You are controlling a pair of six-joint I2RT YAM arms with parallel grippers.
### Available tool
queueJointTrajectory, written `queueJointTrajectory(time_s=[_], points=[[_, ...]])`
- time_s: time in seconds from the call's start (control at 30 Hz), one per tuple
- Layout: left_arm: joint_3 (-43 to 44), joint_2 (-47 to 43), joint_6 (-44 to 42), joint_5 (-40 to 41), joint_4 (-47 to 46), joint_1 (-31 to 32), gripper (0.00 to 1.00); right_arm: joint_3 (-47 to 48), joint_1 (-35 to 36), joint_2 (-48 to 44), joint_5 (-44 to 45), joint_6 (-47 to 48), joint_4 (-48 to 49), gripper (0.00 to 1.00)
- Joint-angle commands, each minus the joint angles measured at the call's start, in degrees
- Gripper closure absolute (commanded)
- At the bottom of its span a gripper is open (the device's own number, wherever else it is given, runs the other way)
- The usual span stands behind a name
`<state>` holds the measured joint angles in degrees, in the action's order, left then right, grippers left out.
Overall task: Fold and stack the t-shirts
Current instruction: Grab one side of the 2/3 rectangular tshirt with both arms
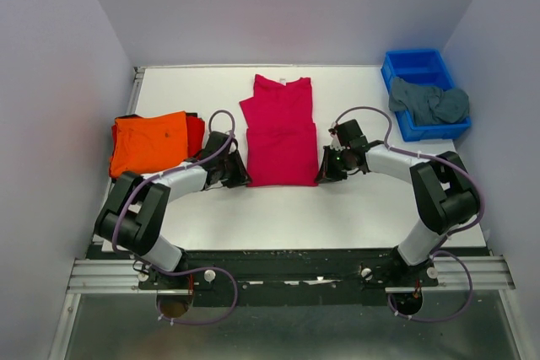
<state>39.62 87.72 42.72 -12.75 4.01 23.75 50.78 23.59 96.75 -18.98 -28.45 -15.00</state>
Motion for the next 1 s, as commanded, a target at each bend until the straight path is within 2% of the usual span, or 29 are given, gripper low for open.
queueJointTrajectory(time_s=[0.0, 0.03, 0.07, 0.37, 0.77, 0.97], points=[[-0.42, 1.57, -1.67, -1.66, 3.99, 0.33, 0.88, -0.42, 0.4, 0.28, -1.14, 0.67, -0.02, 0.99], [-0.33, 1.4, -1.67, -1.66, 4.07, 0.42, 0.96, -0.34, 0.4, 0.02, -1.14, 0.76, -0.37, 0.99], [-0.33, 0.44, -1.76, -1.4, 4.34, 0.42, 1.0, -0.42, 0.4, -0.33, -1.14, 0.85, -0.64, 0.99], [-2.87, -10.54, -0.36, -3.07, 7.23, 1.65, 1.0, -3.5, 0.49, -11.57, -4.3, 2.78, -5.9, 0.99], [-1.82, -31.28, 1.31, -2.89, 24.19, 4.02, 1.0, -3.41, 0.57, -35.65, -3.08, 4.19, -22.6, 0.99], [-0.42, -35.52, 2.72, -4.74, 25.87, 4.47, 1.0, -1.66, 0.49, -38.83, -1.41, 3.4, -25.86, 0.99]])
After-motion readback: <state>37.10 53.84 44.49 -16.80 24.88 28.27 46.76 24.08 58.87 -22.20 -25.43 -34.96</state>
